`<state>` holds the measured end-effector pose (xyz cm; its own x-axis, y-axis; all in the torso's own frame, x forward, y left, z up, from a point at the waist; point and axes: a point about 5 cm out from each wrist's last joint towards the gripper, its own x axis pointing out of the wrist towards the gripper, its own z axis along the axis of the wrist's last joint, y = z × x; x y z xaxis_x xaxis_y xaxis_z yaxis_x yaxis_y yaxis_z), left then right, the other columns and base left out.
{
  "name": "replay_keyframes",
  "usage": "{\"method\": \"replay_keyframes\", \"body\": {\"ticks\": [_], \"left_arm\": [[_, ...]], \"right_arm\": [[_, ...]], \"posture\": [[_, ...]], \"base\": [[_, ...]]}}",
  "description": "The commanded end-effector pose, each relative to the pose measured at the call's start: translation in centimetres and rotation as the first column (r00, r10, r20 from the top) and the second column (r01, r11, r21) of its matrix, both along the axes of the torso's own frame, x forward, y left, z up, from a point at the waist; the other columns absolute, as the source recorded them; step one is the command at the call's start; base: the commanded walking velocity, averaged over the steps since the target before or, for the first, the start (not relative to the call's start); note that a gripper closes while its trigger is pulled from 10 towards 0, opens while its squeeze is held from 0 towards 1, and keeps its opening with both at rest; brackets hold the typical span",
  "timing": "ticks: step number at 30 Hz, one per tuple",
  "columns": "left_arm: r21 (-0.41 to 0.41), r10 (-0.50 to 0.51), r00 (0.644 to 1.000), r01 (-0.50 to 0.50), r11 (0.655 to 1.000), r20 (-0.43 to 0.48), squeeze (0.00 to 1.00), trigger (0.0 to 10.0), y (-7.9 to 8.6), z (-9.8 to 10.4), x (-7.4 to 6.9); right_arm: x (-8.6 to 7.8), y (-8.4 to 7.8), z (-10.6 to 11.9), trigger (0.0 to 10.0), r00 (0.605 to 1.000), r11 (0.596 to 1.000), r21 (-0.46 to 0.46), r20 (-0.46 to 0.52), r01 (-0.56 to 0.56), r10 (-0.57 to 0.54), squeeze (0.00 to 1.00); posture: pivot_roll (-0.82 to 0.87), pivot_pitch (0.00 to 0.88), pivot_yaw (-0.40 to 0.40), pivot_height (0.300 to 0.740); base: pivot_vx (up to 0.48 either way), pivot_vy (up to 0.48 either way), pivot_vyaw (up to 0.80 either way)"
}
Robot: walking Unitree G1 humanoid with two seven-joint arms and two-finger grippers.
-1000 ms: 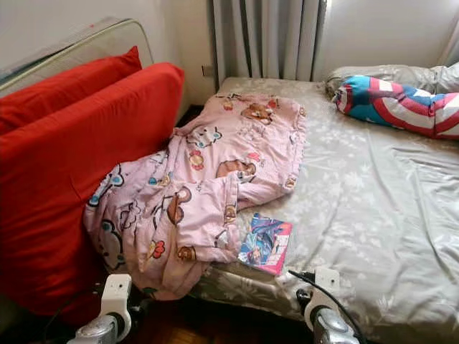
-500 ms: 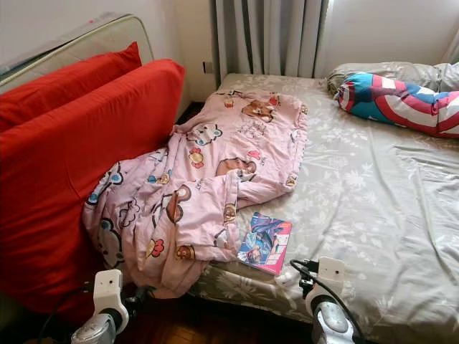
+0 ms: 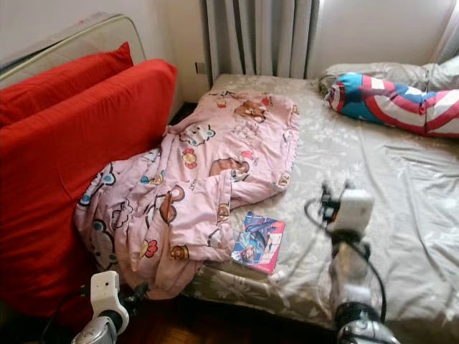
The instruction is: Clean up the room
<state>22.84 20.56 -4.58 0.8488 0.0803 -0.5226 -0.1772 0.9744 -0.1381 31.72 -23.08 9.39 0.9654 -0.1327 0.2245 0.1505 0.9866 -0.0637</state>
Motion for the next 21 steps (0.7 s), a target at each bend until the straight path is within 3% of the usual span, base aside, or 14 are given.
{"method": "replay_keyframes", "body": {"ticks": [1, 7, 12, 20, 21], "left_arm": [[0.003, 0.009, 1.0, -0.009, 1.0, 0.004, 0.0, 10.0, 0.2, 0.1, 0.2], [0.015, 0.001, 1.0, -0.002, 1.0, 0.009, 0.0, 10.0, 0.3, 0.3, 0.5], [0.019, 0.003, 1.0, -0.003, 1.0, 0.0, 0.0, 10.0, 0.3, 0.2, 0.4], [0.014, -0.005, 0.999, 0.005, 1.0, -0.038, 0.0, 10.0, 0.3, -0.4, -0.6], [0.014, -0.003, 0.999, 0.004, 1.0, -0.046, 0.0, 10.0, 0.3, -0.5, -0.5]], "right_arm": [[-0.5, 0.6, -1.1, 10.0, 0.998, 0.999, -0.009, -0.045, -0.042, 0.041, 0.0], [-1.2, 1.6, -1.3, 10.0, 0.998, 0.998, -0.014, -0.022, -0.058, 0.057, 0.0], [-2.3, 1.1, -2.2, 10.0, 0.999, 1.0, -0.012, -0.047, 0.002, -0.003, 0.0], [-4.1, 0.4, -4.6, 10.0, 0.989, 1.0, -0.017, -0.15, 0.016, -0.018, 0.0], [-3.9, 0.7, -5.8, 10.0, 0.971, 1.0, 0.02, -0.24, -0.002, 0.007, 0.0]], "posture": [[0.0, 0.0, 0.01, 0.74], [0.0, 0.0, 0.012, 0.74], [-0.01, 0.0, 0.006, 0.74], [0.0, 0.0, 0.013, 0.74], [0.0, 0.0, 0.005, 0.74]], "base": [[0.0, 0.0, 0.0], [0.0, 0.0, 0.0], [0.0, 0.0, 0.0], [0.0, 0.0, 0.0], [0.0, 0.0, 0.0]]}}
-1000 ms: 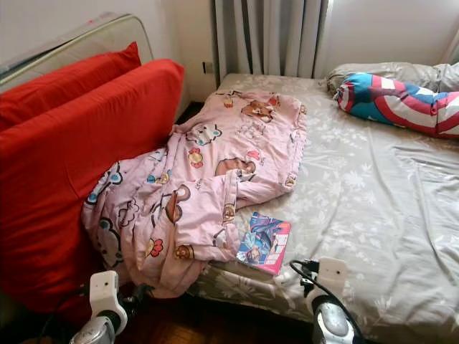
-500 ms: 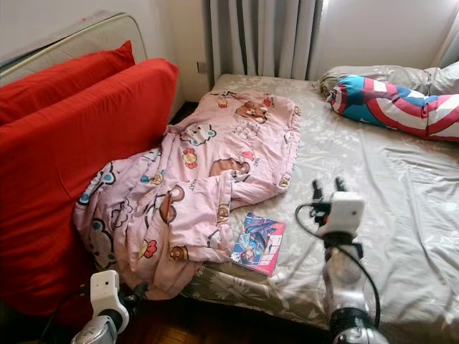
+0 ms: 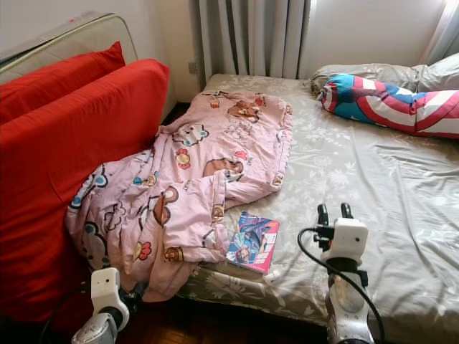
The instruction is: Clean up the room
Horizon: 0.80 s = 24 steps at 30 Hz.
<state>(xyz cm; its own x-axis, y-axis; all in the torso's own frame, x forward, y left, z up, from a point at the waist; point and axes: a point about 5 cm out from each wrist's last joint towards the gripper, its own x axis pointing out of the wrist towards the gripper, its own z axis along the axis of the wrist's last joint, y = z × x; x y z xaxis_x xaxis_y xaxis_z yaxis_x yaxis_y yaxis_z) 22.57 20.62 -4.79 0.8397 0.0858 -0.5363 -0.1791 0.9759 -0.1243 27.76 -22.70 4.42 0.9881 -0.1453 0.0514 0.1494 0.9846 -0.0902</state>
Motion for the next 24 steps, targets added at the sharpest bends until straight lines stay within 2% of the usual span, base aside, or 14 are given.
{"method": "replay_keyframes", "body": {"ticks": [1, 3, 4, 5, 6, 7, 9, 10, 11, 12, 17, 20, 24], "left_arm": [[0.003, -0.004, 0.999, 0.004, 1.0, -0.032, 0.0, 10.0, 0.2, -0.2, -0.2], [0.002, -0.013, 0.999, 0.013, 1.0, -0.04, 0.0, 10.0, 0.1, -0.2, -0.1], [0.008, -0.014, 0.998, 0.014, 1.0, -0.059, 0.0, 10.0, 0.0, -0.3, -0.1], [0.008, -0.014, 0.998, 0.014, 1.0, -0.059, 0.0, 10.0, 0.0, -0.3, -0.1], [0.012, -0.019, 0.998, 0.02, 1.0, -0.068, 0.0, 10.0, 0.0, -0.4, -0.1], [0.021, -0.031, 0.996, 0.033, 0.999, -0.082, 0.0, 10.0, 0.0, -0.4, 0.0], [0.04, -0.081, 0.99, 0.086, 0.995, -0.114, 0.0, 10.0, 0.0, -0.4, 0.2], [0.04, -0.081, 0.99, 0.086, 0.995, -0.114, 0.0, 10.0, 0.0, -0.4, 0.2], [0.068, -0.11, 0.985, 0.12, 0.99, -0.131, 0.0, 10.0, -0.1, -0.4, 0.3], [0.075, -0.118, 0.984, 0.129, 0.989, -0.132, 0.0, 10.0, -0.1, -0.3, 0.3], [0.081, -0.119, 0.982, 0.132, 0.988, -0.148, 0.0, 10.0, 0.1, -0.3, 0.4], [0.075, -0.093, 0.983, 0.107, 0.991, -0.161, 0.0, 10.0, 0.1, -0.5, 0.3], [0.084, -0.102, 0.979, 0.118, 0.989, -0.179, 0.0, 10.0, 0.1, -0.7, -0.1]], "right_arm": [[0.1, 0.5, -1.4, 10.0, 0.994, 0.999, 0.034, -0.107, -0.026, 0.029, 0.0], [-0.3, 1.2, -3.3, 10.0, 0.963, 0.993, 0.079, -0.247, -0.089, 0.106, 0.0], [-1.2, 1.2, -5.0, 10.0, 0.923, 0.996, 0.03, -0.373, -0.086, 0.091, 0.0], [-1.2, 1.2, -5.0, 10.0, 0.923, 0.996, 0.03, -0.373, -0.086, 0.091, 0.0], [-1.8, 1.3, -6.0, 10.0, 0.895, 0.996, 0.06, -0.438, -0.066, 0.086, 0.0], [-2.2, 1.1, -6.5, 10.0, 0.876, 0.999, 0.035, -0.479, -0.041, 0.053, 0.0], [-3.6, 1.7, -8.3, 10.0, 0.803, 0.999, 0.043, -0.594, -0.018, 0.04, 0.0], [-3.6, 1.7, -8.3, 10.0, 0.803, 0.999, 0.043, -0.594, -0.018, 0.04, 0.0], [-4.3, 1.9, -9.0, 10.0, 0.778, 0.994, 0.1, -0.628, 0.042, 0.03, 0.0], [-4.4, 2.0, -9.2, 10.0, 0.771, 0.99, 0.128, -0.635, 0.065, 0.031, 0.0], [-5.4, 3.5, -10.2, 10.0, 0.732, 0.976, 0.2, -0.677, 0.085, 0.075, 0.0], [-6.0, 3.6, -10.6, 10.0, 0.71, 0.979, 0.193, -0.699, 0.067, 0.089, 0.0], [-6.9, 2.8, -11.1, 10.0, 0.684, 0.978, 0.179, -0.727, 0.106, 0.059, 0.0]], "posture": [[0.0, 0.0, 0.005, 0.74], [0.0, 0.0, 0.008, 0.74], [0.01, 0.0, 0.011, 0.74], [0.01, 0.0, 0.011, 0.74], [0.01, 0.0, 0.01, 0.74], [0.02, 0.0, 0.017, 0.74], [0.02, 0.0, 0.026, 0.74], [0.02, 0.0, 0.026, 0.74], [0.02, 0.0, 0.023, 0.74], [0.02, 0.0, 0.024, 0.74], [0.03, 0.0, 0.028, 0.74], [0.03, 0.0, 0.03, 0.74], [0.04, 0.0, 0.028, 0.74]], "base": [[0.0, 0.0, 0.0], [0.0, 0.0, 0.0], [0.0, 0.0, 0.0], [0.0, 0.0, 0.0], [0.0, 0.0, 0.0], [0.0, 0.0, 0.0], [0.0, 0.0, 0.0], [0.0, 0.0, 0.0], [0.0, 0.0, 0.0], [0.0, 0.0, 0.0], [0.0, 0.0, 0.0], [0.0, 0.0, 0.0], [0.0, 0.0, 0.0]]}}
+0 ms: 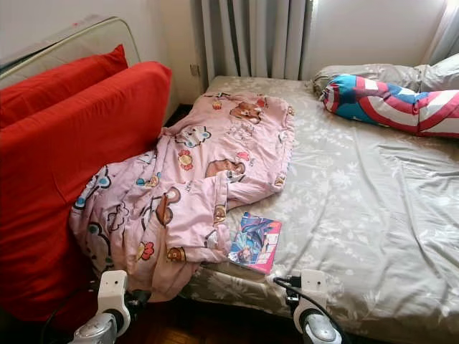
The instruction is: Clean up the room
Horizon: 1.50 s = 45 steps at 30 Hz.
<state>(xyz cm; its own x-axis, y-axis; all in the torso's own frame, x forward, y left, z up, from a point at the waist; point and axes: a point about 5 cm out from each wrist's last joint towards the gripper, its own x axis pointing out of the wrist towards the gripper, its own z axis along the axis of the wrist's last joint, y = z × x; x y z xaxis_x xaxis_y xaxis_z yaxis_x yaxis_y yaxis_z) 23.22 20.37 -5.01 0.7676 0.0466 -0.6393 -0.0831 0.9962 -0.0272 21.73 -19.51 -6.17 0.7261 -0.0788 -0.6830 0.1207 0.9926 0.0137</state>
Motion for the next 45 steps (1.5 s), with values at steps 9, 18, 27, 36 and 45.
{"method": "replay_keyframes", "body": {"ticks": [9, 18, 27, 36, 45], "left_arm": [[0.02, -0.007, 0.998, 0.008, 1.0, -0.066, 0.0, 10.0, 0.4, -0.9, -1.3], [0.024, 0.009, 0.999, -0.008, 1.0, -0.046, 0.0, 10.0, 0.5, -0.4, -0.5], [0.007, -0.008, 0.999, 0.008, 1.0, -0.037, 0.0, 10.0, 0.4, -0.2, -0.3], [0.001, -0.011, 0.999, 0.011, 1.0, -0.035, 0.0, 10.0, 0.4, -0.2, -0.2], [-0.003, -0.014, 0.999, 0.014, 1.0, -0.035, 0.0, 10.0, 0.3, -0.2, -0.2]], "right_arm": [[-1.2, 0.2, -0.8, 10.0, 0.999, 1.0, -0.003, -0.047, 0.019, -0.019, 0.0], [0.0, 0.6, -0.1, 10.0, 0.998, 0.997, 0.035, -0.016, 0.062, -0.061, 0.0], [-0.3, 0.9, -0.4, 10.0, 0.997, 0.996, 0.046, -0.026, 0.07, -0.069, 0.0], [0.4, 0.6, 0.0, 10.0, 0.996, 0.996, 0.042, -0.018, 0.085, -0.084, 0.0], [0.5, 0.7, 0.1, 10.0, 0.996, 0.995, 0.046, -0.01, 0.084, -0.083, 0.0]], "posture": [[0.02, 0.0, 0.025, 0.74], [0.01, 0.0, 0.031, 0.74], [0.02, 0.0, 0.032, 0.74], [0.03, 0.0, 0.031, 0.74], [0.03, 0.0, 0.031, 0.74]], "base": [[0.0, 0.0, 0.5], [0.0, 0.0, 0.56], [0.0, 0.0, 0.0], [0.088, 0.0, 0.0], [0.311, 0.0, 0.0]]}}
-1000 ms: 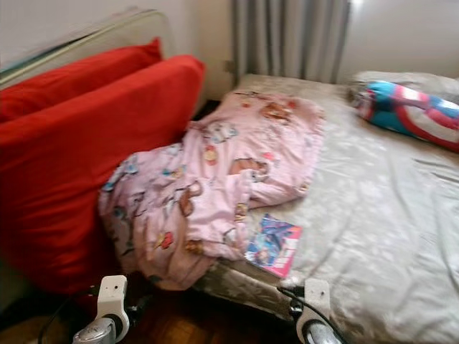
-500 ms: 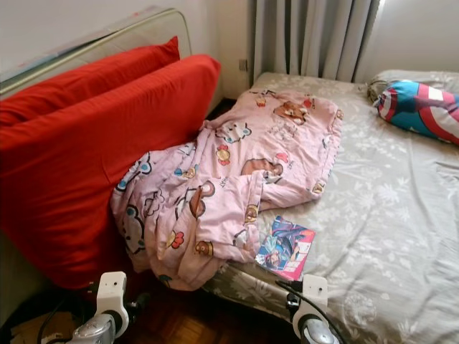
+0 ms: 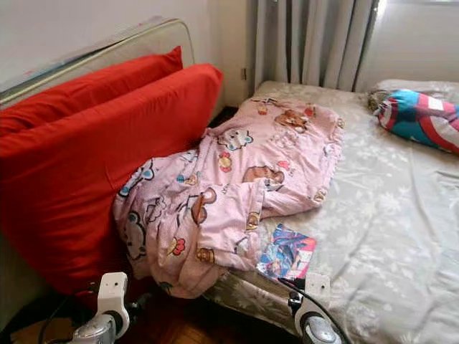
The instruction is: Clean up the room
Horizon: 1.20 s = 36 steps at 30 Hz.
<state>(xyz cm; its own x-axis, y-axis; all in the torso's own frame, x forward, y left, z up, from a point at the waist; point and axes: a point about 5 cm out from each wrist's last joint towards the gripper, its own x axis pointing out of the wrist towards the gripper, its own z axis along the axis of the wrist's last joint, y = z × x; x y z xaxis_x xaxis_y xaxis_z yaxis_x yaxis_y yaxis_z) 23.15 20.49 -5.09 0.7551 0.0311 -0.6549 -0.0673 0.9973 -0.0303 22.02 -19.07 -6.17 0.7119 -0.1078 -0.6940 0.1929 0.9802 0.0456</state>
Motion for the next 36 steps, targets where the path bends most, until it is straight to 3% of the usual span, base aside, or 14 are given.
{"method": "replay_keyframes", "body": {"ticks": [1, 12, 22, 26, 29, 36], "left_arm": [[0.001, 0.002, 1.0, -0.002, 1.0, -0.015, 0.0, 10.0, 0.2, -0.1, -0.1], [0.007, -0.015, 1.0, 0.015, 1.0, -0.025, 0.0, 10.0, 0.2, -0.3, -0.4], [0.002, -0.005, 1.0, 0.005, 1.0, -0.013, 0.0, 10.0, 0.2, -0.3, -0.5], [-0.002, 0.005, 1.0, -0.005, 1.0, 0.007, 0.0, 10.0, 0.3, -0.1, -0.4], [0.002, 0.01, 1.0, -0.01, 1.0, 0.016, 0.0, 10.0, 0.4, 0.0, -0.3], [0.004, 0.016, 1.0, -0.016, 1.0, 0.022, 0.0, 10.0, 0.5, 0.1, -0.2]], "right_arm": [[0.2, 0.2, 0.1, 10.0, 1.0, 1.0, 0.012, 0.003, 0.01, -0.01, 0.0], [0.0, 0.4, 0.0, 10.0, 1.0, 1.0, 0.01, 0.005, 0.001, -0.001, 0.0], [1.1, 0.1, 0.8, 10.0, 0.996, 1.0, 0.006, 0.082, 0.02, -0.02, 0.0], [2.8, -0.3, 2.4, 10.0, 0.982, 0.999, -0.012, 0.188, 0.032, -0.029, 0.0], [4.4, -0.9, 4.1, 10.0, 0.947, 0.998, -0.021, 0.317, 0.051, -0.042, 0.0], [4.8, -0.9, 5.3, 10.0, 0.898, 0.997, -0.067, 0.441, 0.028, 0.005, 0.0]], "posture": [[0.03, 0.0, 0.031, 0.74], [0.02, 0.0, 0.041, 0.74], [0.03, 0.0, 0.036, 0.74], [0.03, 0.0, 0.035, 0.74], [0.02, 0.0, 0.035, 0.74], [0.01, 0.0, 0.037, 0.74]], "base": [[0.33, 0.0, 0.0], [0.329, 0.0, 0.0], [0.0, 0.0, 0.0], [0.0, 0.0, 0.0], [0.0, 0.0, 0.0], [0.0, 0.0, 0.0]]}}
